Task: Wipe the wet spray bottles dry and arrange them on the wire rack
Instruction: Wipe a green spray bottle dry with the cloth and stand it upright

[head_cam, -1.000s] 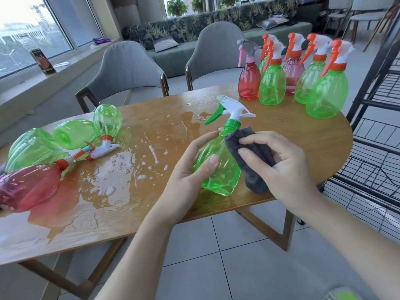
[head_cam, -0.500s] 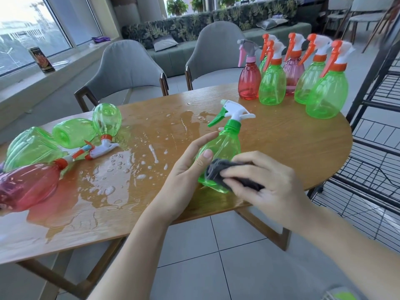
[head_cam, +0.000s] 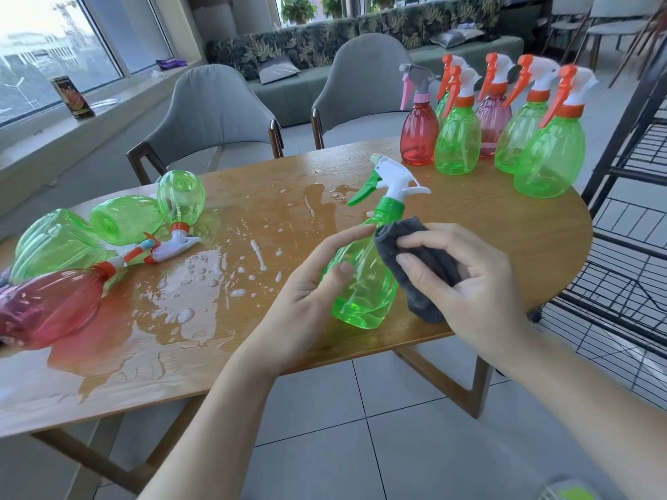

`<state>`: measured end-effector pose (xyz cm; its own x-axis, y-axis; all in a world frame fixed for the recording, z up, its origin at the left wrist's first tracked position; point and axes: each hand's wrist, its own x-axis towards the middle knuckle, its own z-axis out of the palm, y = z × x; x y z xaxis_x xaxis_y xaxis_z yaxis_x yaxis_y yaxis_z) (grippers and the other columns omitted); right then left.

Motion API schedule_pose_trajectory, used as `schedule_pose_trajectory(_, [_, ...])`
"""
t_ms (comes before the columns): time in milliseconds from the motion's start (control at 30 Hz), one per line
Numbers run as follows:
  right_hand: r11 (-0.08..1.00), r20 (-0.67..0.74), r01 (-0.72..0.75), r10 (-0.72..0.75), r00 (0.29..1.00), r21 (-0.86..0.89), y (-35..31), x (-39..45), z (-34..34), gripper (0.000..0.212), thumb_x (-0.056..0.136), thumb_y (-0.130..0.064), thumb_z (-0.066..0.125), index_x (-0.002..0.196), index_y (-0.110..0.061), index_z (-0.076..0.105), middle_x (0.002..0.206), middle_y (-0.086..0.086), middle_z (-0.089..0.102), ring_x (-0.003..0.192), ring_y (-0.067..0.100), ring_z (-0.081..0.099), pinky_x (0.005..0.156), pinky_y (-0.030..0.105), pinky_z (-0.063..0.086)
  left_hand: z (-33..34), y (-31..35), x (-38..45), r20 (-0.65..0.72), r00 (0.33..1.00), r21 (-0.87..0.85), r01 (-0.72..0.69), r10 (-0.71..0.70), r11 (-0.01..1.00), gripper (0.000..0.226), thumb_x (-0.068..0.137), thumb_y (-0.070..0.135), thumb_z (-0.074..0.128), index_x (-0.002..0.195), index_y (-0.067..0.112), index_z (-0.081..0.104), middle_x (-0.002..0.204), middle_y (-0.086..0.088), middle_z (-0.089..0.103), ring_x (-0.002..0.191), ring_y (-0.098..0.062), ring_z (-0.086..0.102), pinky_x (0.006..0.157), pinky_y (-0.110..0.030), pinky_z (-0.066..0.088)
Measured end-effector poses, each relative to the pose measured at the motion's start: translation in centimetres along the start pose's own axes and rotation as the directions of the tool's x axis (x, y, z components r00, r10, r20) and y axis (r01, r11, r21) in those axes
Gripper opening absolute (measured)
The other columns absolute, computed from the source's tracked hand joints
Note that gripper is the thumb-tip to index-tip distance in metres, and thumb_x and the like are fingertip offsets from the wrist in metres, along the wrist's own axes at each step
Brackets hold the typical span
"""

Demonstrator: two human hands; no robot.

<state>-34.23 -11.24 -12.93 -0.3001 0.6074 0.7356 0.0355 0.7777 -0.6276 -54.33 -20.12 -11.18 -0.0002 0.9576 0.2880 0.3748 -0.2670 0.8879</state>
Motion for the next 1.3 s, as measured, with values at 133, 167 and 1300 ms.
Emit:
schedule_pose_trajectory(133, [1.0, 0.021, 0.006, -0.006, 1.0, -0.008, 0.1, 0.3, 0.0, 0.015, 0.092, -0.014, 0.075, 0.107, -0.016, 0.076, 0.11, -0.003, 0.071, 0.105, 0.014, 0.069, 0.091, 0.029, 0.052, 0.1, 0.1, 0.0, -0.013, 1.0, 0.025, -0.002, 0.002, 1.0, 0.039, 0.114, 0.018, 0.04, 0.147, 0.034, 0.053, 0.147, 0.033, 0.055, 0.143, 0.014, 0.042, 0.106, -0.002, 0.031])
schedule_pose_trajectory(167, [1.0, 0.011, -0.009, 0.009, 1.0, -0.009, 0.2, 0.5, -0.1, 0.015, 0.092, -0.014, 0.075, 0.106, -0.017, 0.076, 0.109, -0.004, 0.071, 0.104, 0.014, 0.068, 0.091, 0.03, 0.052, 0.1, 0.1, 0.0, -0.016, 1.0, 0.03, -0.002, 0.002, 1.0, 0.04, 0.114, 0.015, 0.04, 0.147, 0.035, 0.053, 0.147, 0.033, 0.055, 0.142, 0.015, 0.041, 0.106, -0.001, 0.03])
schedule_pose_trajectory(1300, [0.996, 0.044, 0.065, -0.062, 0.997, -0.057, 0.0, 0.4, 0.0, 0.014, 0.092, -0.014, 0.073, 0.106, -0.011, 0.077, 0.111, 0.002, 0.07, 0.106, 0.015, 0.068, 0.091, 0.029, 0.051, -0.8, -0.2, -0.4, -0.024, 1.0, 0.009, 0.019, -0.019, 1.0, 0.04, 0.114, 0.012, 0.041, 0.144, 0.033, 0.058, 0.144, 0.029, 0.06, 0.143, 0.006, 0.047, 0.105, -0.008, 0.038])
